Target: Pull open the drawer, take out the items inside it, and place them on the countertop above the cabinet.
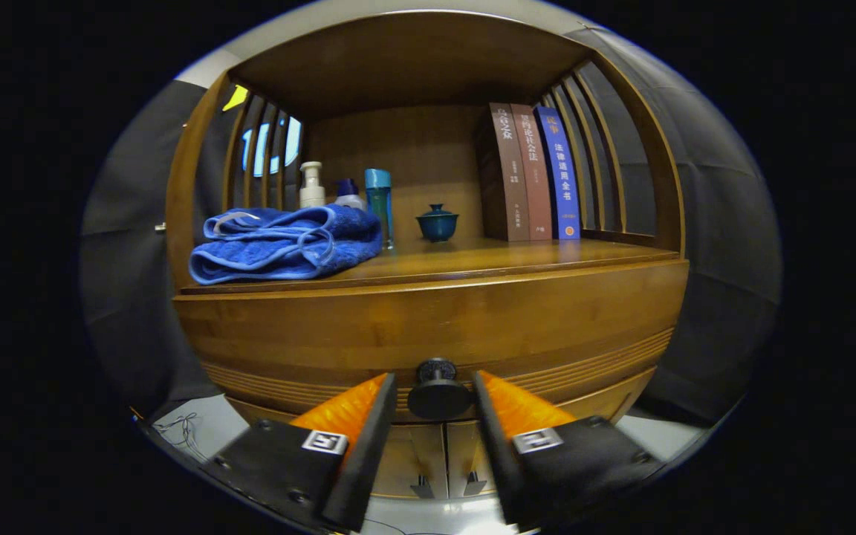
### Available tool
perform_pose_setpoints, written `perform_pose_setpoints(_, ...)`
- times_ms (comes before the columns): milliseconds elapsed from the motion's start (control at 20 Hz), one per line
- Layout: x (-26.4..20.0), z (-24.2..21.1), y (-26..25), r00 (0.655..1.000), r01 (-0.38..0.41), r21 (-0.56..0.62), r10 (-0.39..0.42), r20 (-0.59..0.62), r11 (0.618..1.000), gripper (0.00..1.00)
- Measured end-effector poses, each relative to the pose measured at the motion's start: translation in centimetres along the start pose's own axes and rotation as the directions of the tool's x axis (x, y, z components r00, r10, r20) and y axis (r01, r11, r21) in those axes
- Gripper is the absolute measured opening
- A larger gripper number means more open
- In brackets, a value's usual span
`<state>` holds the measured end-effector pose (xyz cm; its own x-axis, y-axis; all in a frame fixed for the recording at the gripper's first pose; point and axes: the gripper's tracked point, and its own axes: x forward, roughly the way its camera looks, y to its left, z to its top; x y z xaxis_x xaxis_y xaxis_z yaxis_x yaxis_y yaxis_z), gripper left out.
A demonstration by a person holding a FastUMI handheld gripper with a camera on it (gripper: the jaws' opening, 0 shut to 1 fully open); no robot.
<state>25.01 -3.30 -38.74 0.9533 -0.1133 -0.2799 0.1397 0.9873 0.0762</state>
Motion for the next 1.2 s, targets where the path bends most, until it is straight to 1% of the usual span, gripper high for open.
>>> perform_pose_setpoints(50,0.7,0.0,-0.2,1.000,-0.002,0.006,0.002,0.010,1.000,0.52)
perform_pose_setpoints(100,0.5,-0.2,-0.2,1.000,-0.004,-0.007,0.004,0.006,1.000,0.51)
perform_pose_setpoints(150,0.6,-0.3,-0.1,1.000,-0.004,-0.040,0.004,0.006,0.999,0.45)
perform_pose_setpoints(200,0.6,-0.3,-0.2,1.000,0.001,-0.058,0.000,0.006,0.998,0.45)
perform_pose_setpoints(250,0.6,-0.2,-0.2,1.000,-0.002,-0.068,0.003,0.009,0.998,0.38)
perform_pose_setpoints(400,0.1,-0.3,-0.1,1.000,-0.006,-0.057,0.006,-0.003,0.998,0.38)
perform_pose_setpoints(500,-0.9,-0.4,-0.3,1.000,-0.004,-0.076,0.004,0.000,0.997,0.38)
perform_pose_setpoints(850,-7.4,-1.3,-0.9,0.999,-0.031,-0.084,0.032,0.009,0.996,0.38)
perform_pose_setpoints(1050,-11.0,-1.9,-1.3,0.999,-0.048,-0.052,0.048,-0.004,0.998,0.38)
perform_pose_setpoints(1200,-12.9,-2.2,-1.4,0.998,-0.055,-0.046,0.055,-0.009,0.997,0.37)
